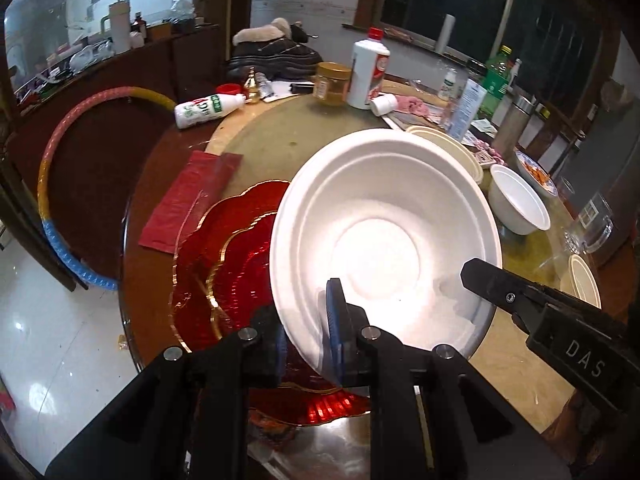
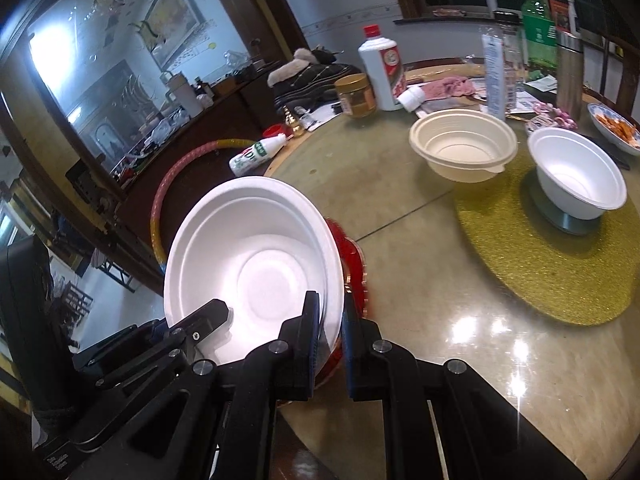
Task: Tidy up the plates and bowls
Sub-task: 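Carry the white bowl over the red plate stack with both tools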
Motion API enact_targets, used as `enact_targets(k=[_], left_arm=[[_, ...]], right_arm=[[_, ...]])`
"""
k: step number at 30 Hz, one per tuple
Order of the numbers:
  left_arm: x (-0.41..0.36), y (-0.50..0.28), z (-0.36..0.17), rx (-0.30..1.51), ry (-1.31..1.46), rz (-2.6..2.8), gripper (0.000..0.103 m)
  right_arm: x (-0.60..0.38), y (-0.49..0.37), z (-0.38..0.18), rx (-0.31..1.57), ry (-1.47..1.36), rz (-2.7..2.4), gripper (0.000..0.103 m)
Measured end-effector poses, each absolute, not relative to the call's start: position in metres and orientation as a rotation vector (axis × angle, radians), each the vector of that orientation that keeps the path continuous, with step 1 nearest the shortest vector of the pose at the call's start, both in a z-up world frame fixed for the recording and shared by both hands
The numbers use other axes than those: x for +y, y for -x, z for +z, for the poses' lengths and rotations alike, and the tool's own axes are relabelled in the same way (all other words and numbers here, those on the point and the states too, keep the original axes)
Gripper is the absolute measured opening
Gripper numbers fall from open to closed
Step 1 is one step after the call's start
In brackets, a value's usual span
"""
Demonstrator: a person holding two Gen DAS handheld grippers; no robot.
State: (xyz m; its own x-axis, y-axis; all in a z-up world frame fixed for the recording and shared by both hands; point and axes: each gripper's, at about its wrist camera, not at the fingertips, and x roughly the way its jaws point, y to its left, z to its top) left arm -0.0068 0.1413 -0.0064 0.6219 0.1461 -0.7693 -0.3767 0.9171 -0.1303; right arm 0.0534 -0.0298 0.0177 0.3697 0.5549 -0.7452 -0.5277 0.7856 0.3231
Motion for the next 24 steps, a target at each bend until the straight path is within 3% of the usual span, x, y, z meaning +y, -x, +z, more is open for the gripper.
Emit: enact_targets(k=[24], left_arm=[[0.159, 0.009, -0.022, 0.886, 0.300, 0.357, 0.015]], right_arm=[[0.003, -0.053, 0.000, 1.015, 0.035, 0.717, 0.011]])
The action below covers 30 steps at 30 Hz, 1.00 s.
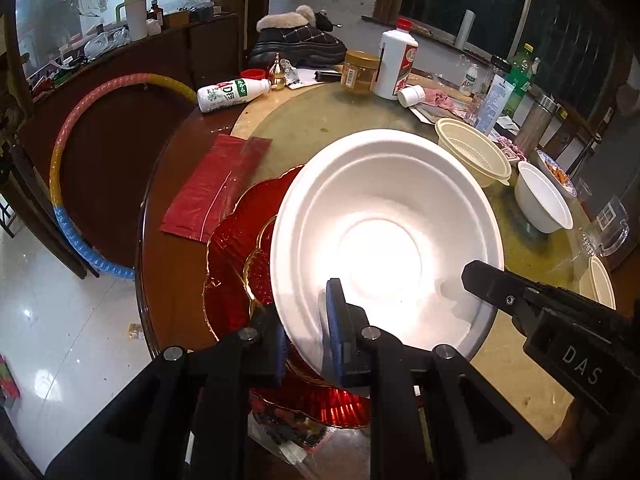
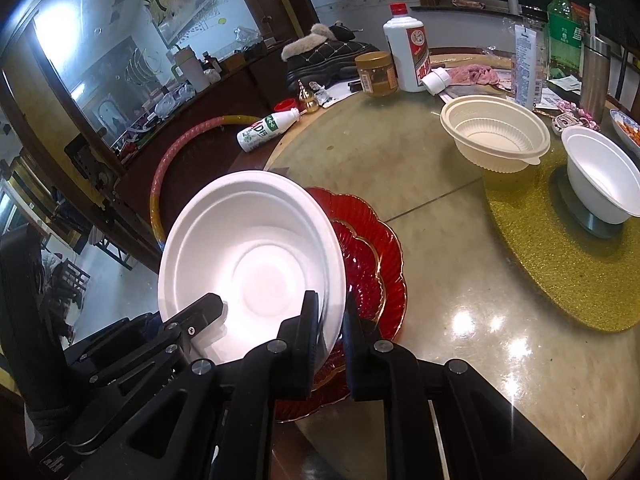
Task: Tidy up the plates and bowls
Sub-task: 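Carry the white bowl over the red plate stack with both tools, then lower the white bowl onto the red plate stack with both tools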
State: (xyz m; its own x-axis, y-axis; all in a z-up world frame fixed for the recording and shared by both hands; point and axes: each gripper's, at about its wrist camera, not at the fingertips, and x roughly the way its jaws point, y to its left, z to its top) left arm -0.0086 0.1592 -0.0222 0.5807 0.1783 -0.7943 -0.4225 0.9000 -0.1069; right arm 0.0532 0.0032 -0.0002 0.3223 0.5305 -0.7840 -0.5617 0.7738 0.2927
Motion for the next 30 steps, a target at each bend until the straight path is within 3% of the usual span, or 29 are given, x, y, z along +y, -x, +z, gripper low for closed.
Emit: enact_targets(k=[30], left_arm=[[0.170, 0.009, -0.038, 0.922, 0.309, 0.381, 0.015]], right_arm=[[0.024, -0.051, -0.015, 1.039, 0.109, 0.706, 0.012]])
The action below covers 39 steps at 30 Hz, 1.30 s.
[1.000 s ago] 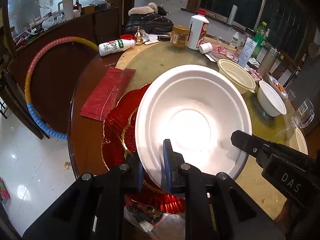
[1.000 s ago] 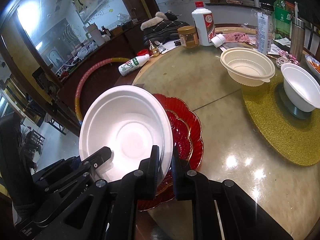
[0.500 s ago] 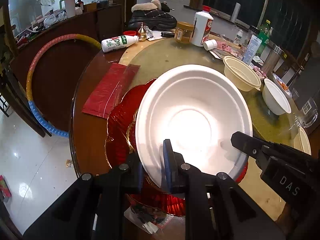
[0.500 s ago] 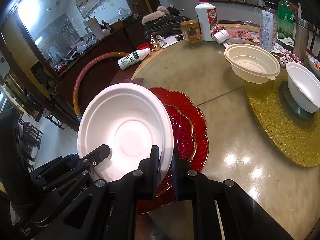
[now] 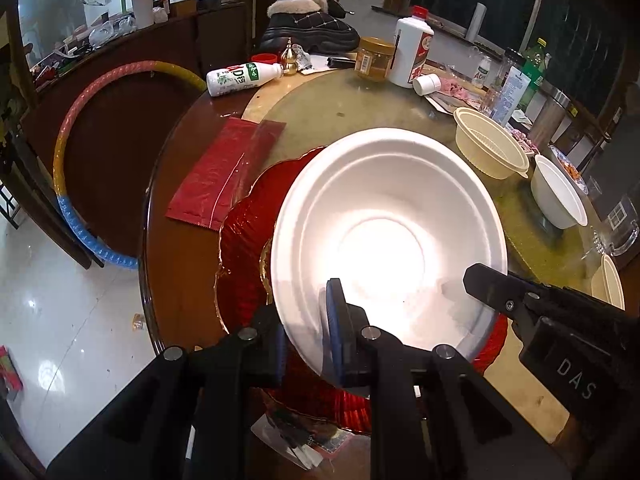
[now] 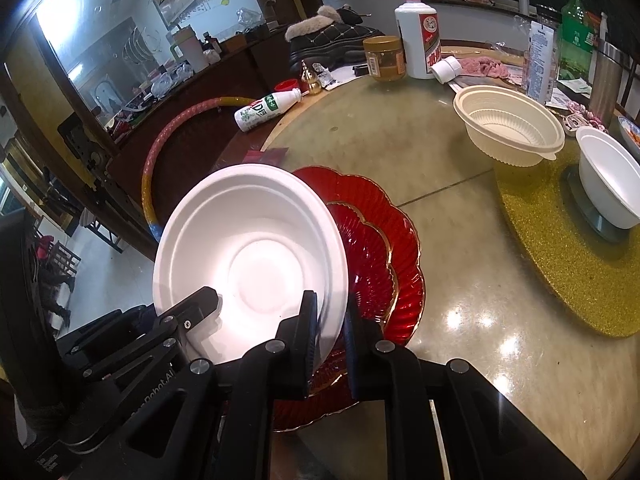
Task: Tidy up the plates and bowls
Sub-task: 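Lower the white bowl onto the red plate stack with both tools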
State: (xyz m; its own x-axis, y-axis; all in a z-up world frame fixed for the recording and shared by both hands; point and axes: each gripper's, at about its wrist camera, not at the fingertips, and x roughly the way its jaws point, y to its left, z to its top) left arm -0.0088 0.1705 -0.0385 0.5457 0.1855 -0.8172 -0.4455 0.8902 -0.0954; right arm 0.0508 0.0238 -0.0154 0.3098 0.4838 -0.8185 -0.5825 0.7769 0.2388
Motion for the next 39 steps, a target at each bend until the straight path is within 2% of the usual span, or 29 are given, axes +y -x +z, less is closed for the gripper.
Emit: enact_targets(k=[39], left_arm=[[0.1685, 0.0074, -0.0431, 0.944, 0.297, 0.382, 0.015]], right_arm=[[0.0301, -0.0418, -0.0215, 0.994, 0.212, 0.660, 0.015]])
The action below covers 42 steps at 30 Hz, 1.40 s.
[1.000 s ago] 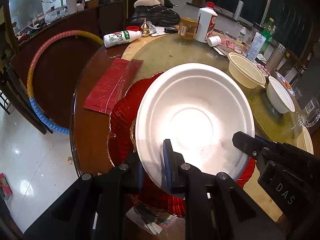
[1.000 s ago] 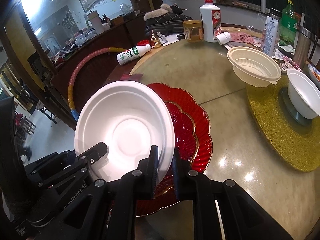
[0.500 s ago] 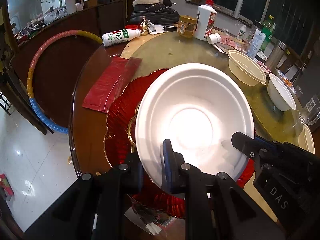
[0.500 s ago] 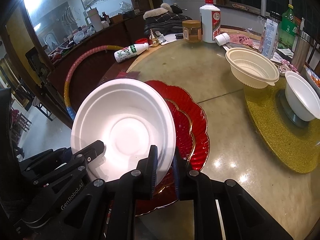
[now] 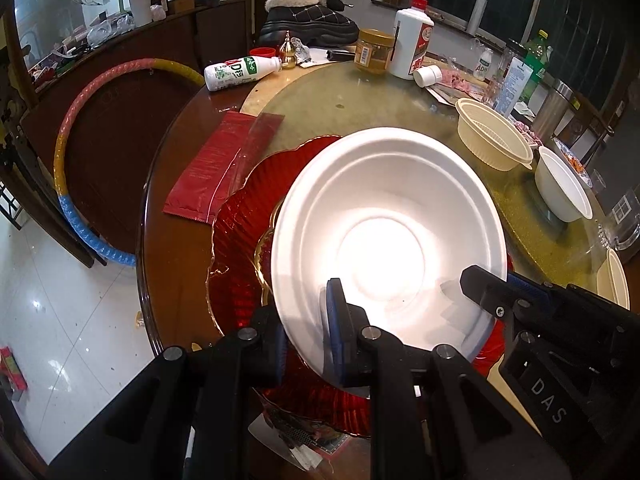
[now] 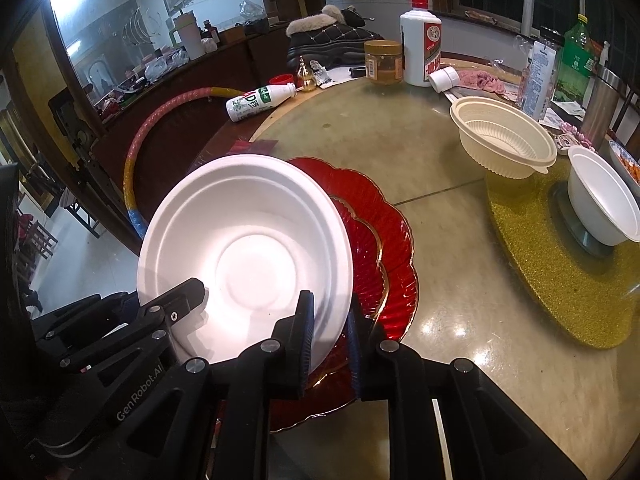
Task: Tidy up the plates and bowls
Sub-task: 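Lower the white bowl onto the red plate stack with both tools, then open both tools to release the white bowl on the stack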
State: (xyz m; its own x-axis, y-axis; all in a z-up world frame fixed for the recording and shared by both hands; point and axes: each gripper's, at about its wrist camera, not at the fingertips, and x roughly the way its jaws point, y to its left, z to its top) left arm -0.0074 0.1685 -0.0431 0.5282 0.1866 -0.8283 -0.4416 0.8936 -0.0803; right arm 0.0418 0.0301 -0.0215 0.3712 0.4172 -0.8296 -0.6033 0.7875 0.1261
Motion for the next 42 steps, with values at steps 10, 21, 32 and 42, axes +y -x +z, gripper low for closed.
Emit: enact_targets(k=[10, 21, 32, 42], left_arm=[[0.169, 0.008, -0.042, 0.941, 0.288, 0.382, 0.015], [0.170, 0.008, -0.038, 0.931, 0.295, 0.383, 0.015], [0.175, 0.010, -0.033, 0.929, 0.334, 0.381, 0.031], [0.185, 0.019, -0.018, 0.855, 0.422, 0.406, 0.065]], right_arm=[[0.032, -0.040, -0.021, 0.983, 0.238, 0.653, 0.019], [0.031, -0.040, -0.018, 0.961, 0.251, 0.637, 0.020], [0.030, -0.037, -0.014, 0.929, 0.271, 0.623, 0.051], [0.010, -0.042, -0.001, 0.916, 0.201, 0.642, 0.083]])
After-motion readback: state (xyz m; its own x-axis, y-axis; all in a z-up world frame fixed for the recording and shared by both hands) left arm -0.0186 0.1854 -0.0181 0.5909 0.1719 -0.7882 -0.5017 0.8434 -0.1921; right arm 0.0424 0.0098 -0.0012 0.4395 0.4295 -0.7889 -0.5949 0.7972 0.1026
